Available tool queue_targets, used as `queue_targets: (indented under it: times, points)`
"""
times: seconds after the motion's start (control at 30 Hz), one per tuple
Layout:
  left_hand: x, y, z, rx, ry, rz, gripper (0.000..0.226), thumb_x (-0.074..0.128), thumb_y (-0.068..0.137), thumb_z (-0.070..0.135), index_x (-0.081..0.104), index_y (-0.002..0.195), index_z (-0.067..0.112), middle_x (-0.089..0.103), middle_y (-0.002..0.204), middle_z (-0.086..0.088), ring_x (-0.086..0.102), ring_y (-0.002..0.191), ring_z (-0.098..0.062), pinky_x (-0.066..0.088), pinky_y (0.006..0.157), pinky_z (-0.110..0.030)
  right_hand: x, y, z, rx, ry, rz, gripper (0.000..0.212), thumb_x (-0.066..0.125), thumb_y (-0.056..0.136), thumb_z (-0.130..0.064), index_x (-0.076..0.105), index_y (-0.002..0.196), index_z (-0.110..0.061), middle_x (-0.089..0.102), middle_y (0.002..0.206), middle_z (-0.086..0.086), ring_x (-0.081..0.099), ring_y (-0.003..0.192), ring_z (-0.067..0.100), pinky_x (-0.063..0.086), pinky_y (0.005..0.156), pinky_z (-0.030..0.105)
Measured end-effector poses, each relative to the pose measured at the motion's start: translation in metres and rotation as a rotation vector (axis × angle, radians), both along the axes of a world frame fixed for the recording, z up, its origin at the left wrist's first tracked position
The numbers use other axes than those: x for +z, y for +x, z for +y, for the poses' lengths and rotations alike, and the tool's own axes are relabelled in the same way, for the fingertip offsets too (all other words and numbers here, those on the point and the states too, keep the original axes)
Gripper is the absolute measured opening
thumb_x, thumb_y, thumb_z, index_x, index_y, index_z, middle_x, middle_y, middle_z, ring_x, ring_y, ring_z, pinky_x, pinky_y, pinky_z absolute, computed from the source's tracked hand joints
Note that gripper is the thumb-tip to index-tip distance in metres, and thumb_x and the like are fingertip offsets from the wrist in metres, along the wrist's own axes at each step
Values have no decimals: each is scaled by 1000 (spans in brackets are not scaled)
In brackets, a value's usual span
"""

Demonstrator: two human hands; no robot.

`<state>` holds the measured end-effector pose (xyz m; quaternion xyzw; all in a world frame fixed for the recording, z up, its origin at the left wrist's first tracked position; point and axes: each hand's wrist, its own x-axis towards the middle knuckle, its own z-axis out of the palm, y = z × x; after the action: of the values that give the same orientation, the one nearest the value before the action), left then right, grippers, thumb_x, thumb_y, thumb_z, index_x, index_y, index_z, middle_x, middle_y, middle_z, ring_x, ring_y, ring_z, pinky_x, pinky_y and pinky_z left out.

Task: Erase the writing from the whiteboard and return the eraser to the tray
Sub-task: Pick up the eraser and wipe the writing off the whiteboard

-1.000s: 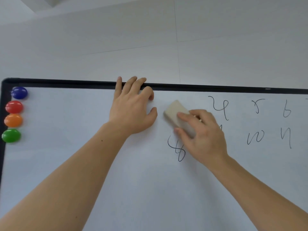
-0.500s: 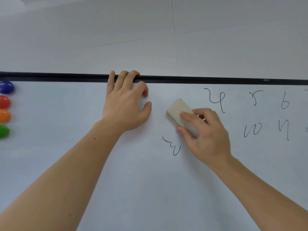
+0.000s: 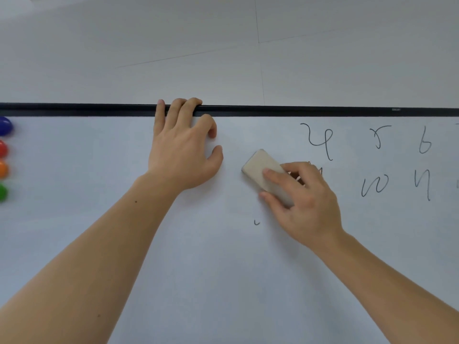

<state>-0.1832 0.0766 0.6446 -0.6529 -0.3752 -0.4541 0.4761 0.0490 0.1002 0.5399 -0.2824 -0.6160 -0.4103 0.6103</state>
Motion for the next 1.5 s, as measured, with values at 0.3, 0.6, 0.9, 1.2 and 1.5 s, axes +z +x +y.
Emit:
queue_targets:
  times: [0.3, 0.6, 0.9, 1.2, 1.5]
  points:
    - [2, 7, 1, 20, -5, -11, 29, 64, 80, 36, 62, 100, 15, 48, 144, -18, 35, 139, -40, 7, 122, -58, -29, -1, 0, 14, 37, -417, 28, 75, 86, -31, 75, 112, -19, 67, 105, 14, 63, 84, 32, 51, 66, 40]
    - [13, 29, 5, 17, -31, 75, 25, 64, 82, 28, 63, 102, 13, 53, 142, -13, 42, 137, -34, 9, 122, -56, 27, 38, 16, -11, 38, 88, 36, 80, 79, -31, 70, 113, -26, 59, 107, 4, 57, 91, 27, 54, 61, 38]
    - [23, 81, 16, -63, -34, 104, 26, 55, 78, 34, 65, 95, 16, 62, 129, -4, 55, 118, -33, 28, 109, -43, -1, 37, 12, 1, 80, -317, 29, 77, 84, -29, 76, 111, -19, 66, 103, 15, 62, 83, 33, 52, 66, 41]
    - [19, 93, 29, -85, -11, 42, 22, 55, 77, 32, 64, 91, 19, 63, 124, -2, 55, 116, -30, 29, 108, -42, 52, 95, 33, -53, 70, 23, 34, 79, 80, -32, 73, 113, -24, 62, 106, 8, 59, 90, 30, 54, 62, 39]
    - [15, 92, 35, -97, 12, 22, 18, 56, 76, 28, 64, 88, 18, 64, 123, -3, 56, 114, -30, 29, 106, -39, 42, 78, 39, 22, 61, 94, 36, 76, 80, -33, 71, 114, -23, 59, 106, 6, 57, 92, 28, 52, 63, 36]
